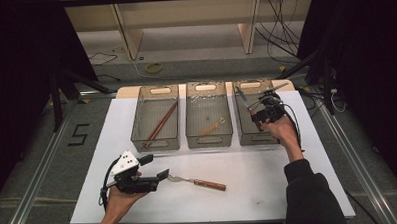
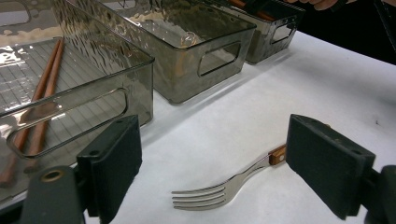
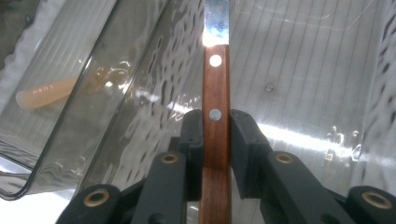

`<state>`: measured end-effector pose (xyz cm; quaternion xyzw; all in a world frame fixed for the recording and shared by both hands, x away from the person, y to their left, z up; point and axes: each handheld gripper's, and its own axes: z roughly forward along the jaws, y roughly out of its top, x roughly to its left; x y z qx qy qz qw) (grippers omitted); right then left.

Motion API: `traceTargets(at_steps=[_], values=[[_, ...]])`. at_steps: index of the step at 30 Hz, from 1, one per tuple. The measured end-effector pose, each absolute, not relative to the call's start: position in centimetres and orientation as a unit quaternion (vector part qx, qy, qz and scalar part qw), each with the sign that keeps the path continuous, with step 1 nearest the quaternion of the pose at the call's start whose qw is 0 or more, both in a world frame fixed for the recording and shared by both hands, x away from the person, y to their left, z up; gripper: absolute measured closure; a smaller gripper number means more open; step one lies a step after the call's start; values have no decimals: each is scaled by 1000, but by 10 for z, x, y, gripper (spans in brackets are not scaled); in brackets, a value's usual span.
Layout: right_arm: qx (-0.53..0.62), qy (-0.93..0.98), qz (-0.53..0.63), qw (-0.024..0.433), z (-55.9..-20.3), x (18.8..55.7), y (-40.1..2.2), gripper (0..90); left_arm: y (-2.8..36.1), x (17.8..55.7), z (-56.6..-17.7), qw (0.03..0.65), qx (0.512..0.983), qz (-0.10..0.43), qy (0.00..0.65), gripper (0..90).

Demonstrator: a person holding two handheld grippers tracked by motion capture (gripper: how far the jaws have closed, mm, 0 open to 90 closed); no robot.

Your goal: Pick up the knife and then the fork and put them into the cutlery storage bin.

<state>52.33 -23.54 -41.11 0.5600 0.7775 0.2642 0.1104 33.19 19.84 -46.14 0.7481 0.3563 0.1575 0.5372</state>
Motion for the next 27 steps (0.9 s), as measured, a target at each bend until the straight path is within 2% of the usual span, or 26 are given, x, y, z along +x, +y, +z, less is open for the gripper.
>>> traceTargets(at_steps=[3, 6, 13, 27], values=[[563, 777, 261, 107, -414, 525, -234, 754, 199, 332, -461, 537, 748, 158, 356, 180], [563, 773, 275, 99, -413, 525, -236, 660, 199, 332, -461, 537, 748, 158, 357, 180], [544, 776, 300, 109, -403, 517, -236, 580, 199, 332, -461, 537, 748, 158, 356, 180], [444, 813, 363, 105, -380, 471, -204, 387, 199, 332, -462, 539, 747, 158, 356, 179]])
